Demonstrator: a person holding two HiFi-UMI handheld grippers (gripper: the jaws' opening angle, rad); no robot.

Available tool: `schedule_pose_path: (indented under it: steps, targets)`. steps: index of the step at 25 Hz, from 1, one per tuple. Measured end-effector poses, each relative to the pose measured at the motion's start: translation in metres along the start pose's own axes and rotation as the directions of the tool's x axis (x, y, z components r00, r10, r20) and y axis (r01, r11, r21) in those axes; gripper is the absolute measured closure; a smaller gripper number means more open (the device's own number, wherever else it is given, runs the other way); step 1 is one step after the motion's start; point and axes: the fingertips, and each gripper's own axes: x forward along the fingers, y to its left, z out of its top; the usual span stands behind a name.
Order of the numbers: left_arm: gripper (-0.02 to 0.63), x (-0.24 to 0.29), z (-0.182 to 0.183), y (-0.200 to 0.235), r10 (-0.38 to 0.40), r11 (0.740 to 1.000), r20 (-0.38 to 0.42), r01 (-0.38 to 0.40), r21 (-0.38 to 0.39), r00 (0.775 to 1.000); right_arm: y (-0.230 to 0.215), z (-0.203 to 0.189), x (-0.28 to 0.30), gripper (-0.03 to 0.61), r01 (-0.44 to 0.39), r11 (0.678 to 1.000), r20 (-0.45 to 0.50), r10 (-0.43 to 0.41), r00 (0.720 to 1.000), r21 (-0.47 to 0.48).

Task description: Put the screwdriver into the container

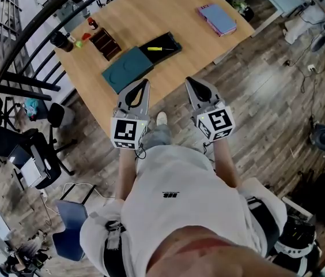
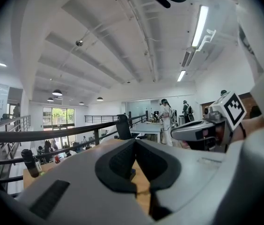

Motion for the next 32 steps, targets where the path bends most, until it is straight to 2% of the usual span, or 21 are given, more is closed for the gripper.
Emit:
schedule_pose_path:
  steps: [7,16,28,32]
  targets:
    - [0.606,0.047,-0.005,0.052,-0.009,1.000,-0.013,0.008,-0.018,1.000,-0.025,-0.001,0.060,0.583,0.013,1.000,-0.035,-0.013,0.999,-0.004]
    - [0.606,0.094,-0.019,0.095,-0.028,0.999,-0.030,0.026,-0.044,0.999,-0.050,-0.010,0.120,0.583,0.020,1.000,-0.064,-0.019,0.998,0.003]
    - [0.606,0.151,-0.042,0.121,-0.043,0.995,-0.066,0.037,-0.091,0.997,-0.087,-0.033,0.166,0.583,0.010,1.000,-0.130,-0.008,0.992,0.015]
    - [0.606,0.173,-0.054,0.127,-0.027,0.994,-0.087,0.017,-0.108,0.996,-0.107,-0.044,0.180,0.583,-0.009,1.000,-0.157,0.011,0.988,0.017]
